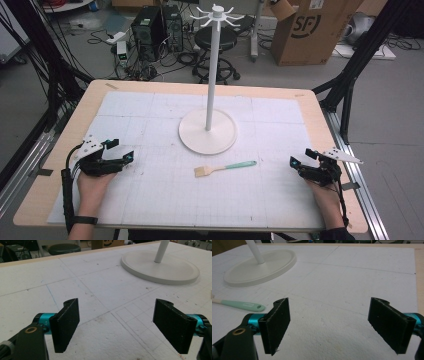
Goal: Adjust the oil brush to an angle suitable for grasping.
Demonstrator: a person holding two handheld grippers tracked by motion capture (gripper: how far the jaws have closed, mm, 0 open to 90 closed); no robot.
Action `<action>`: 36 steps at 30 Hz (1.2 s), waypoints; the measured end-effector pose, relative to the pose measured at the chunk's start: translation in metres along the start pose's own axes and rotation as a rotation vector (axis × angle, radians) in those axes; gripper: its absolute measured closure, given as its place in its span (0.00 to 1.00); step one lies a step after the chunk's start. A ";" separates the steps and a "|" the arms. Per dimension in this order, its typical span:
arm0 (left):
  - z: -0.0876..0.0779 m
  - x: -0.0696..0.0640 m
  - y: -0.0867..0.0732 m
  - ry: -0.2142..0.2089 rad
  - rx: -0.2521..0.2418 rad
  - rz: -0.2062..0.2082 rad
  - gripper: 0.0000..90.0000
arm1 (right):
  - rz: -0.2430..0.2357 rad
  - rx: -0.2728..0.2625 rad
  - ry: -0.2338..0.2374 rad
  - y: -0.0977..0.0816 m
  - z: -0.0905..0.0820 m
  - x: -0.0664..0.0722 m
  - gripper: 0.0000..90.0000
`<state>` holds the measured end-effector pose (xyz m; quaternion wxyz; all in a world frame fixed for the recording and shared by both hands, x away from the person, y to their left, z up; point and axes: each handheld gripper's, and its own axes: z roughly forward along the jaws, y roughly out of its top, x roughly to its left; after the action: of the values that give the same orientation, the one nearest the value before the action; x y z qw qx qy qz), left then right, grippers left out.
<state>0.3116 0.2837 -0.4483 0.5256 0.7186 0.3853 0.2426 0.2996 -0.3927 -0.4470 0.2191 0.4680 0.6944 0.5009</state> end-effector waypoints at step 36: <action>0.001 -0.024 0.024 -0.138 -0.040 0.008 0.17 | -0.006 -0.059 0.017 0.011 -0.005 -0.002 0.19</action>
<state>0.3056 0.2604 -0.4245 0.5643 0.7244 0.3405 0.2023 0.3016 -0.3956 -0.4354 0.2282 0.4548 0.6827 0.5244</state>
